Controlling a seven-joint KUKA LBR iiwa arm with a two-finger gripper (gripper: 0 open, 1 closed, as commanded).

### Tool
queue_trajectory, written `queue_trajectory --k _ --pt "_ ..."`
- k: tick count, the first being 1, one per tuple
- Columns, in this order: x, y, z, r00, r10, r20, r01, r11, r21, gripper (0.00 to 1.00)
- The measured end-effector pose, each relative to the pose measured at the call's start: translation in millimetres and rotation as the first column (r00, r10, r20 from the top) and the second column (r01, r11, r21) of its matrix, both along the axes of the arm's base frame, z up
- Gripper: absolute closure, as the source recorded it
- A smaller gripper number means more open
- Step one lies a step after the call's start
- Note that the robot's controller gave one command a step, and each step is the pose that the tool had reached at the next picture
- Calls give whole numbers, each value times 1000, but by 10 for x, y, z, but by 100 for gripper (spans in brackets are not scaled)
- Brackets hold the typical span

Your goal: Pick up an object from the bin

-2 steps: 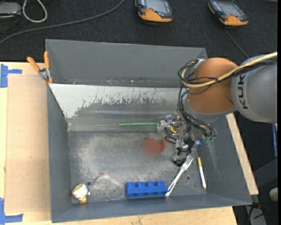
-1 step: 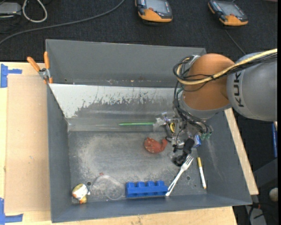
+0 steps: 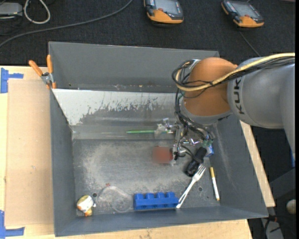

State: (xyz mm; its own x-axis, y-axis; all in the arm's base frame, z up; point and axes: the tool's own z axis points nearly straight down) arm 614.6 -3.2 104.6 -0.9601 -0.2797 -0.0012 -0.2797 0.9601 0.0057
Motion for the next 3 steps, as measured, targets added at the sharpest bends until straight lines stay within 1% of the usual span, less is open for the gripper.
queue_trajectory --k 1,2,3 --pt "-19 -172 -366 999 -33 2 33 999 -3 0" --pt "31 -172 -330 1000 -28 9 28 1000 2 100" --pt "31 -171 -326 1000 -28 9 28 1000 1 100"
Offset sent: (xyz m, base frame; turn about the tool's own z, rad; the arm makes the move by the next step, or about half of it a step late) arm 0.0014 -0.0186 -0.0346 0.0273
